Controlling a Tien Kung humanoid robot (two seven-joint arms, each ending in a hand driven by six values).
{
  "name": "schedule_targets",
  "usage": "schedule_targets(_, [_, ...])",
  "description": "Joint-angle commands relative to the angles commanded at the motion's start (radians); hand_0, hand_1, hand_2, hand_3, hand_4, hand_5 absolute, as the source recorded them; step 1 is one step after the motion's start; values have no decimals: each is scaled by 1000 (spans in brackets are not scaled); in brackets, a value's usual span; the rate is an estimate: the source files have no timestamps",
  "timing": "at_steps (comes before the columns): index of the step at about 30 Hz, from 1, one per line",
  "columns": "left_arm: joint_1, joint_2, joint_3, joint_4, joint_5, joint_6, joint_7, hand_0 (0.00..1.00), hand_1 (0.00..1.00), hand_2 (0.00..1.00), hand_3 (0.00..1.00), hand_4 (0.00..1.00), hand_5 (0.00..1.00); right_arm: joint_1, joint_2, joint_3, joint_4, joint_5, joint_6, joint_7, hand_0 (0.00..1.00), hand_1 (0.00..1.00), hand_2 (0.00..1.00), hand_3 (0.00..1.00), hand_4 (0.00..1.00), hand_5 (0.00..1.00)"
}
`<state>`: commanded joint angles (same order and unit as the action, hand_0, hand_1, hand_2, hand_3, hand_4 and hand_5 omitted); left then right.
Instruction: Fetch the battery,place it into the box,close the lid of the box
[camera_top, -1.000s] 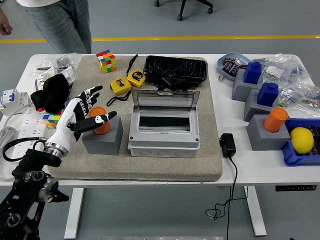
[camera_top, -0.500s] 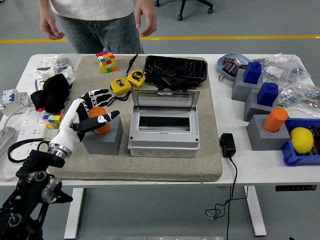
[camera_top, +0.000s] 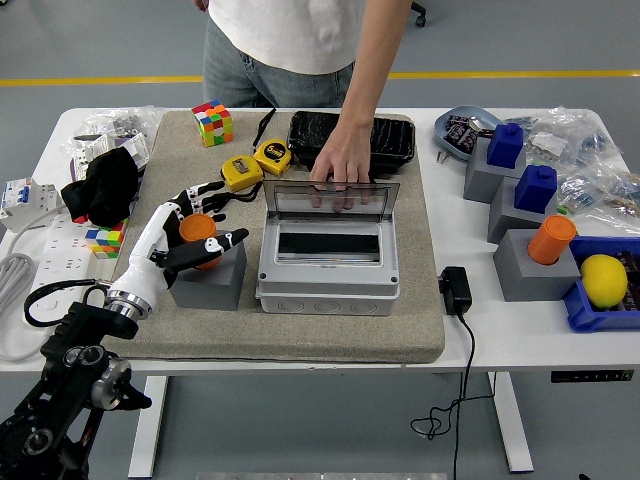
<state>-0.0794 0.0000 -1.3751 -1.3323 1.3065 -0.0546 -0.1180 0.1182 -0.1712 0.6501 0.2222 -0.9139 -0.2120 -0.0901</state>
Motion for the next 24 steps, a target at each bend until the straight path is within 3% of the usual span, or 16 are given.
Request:
schedule_targets(1, [0, 0, 0, 1, 3, 3, 0, 716, 829, 753, 762, 998, 35, 0, 0, -1, 0, 0, 0, 0, 746, 688, 703, 734, 998, 998])
schedule_targets(6, [3, 0, 4, 7, 17, 17, 1, 716, 829, 753, 762, 998, 35, -3, -1, -6, -1, 4, -1, 1, 746, 688, 703, 734, 998, 998])
schedule_targets(7, [4, 0, 5, 8, 18, 20, 1, 711, 813, 715, 733, 998, 2, -3, -1, -7, -1, 5, -1, 1, 746, 688, 703, 735, 998, 998])
schedule_targets(18, [6, 0, 13, 21, 31, 41, -3, 696, 782, 677, 688, 998, 2, -5, -3, -9, 0, 5, 0, 3, 746, 688, 703, 735, 998, 998])
schedule_targets(19, [6, 0, 13, 22, 32, 42, -3, 627, 712, 565, 589, 998, 2, -4, -3, -9, 0, 5, 0, 2, 746, 688, 703, 735, 998, 998])
schedule_targets(24, [4, 0, 16, 25, 30, 53, -4, 627, 712, 565, 589, 998, 2, -4, -2, -7, 0, 4, 1, 1, 746, 688, 703, 735, 998, 998])
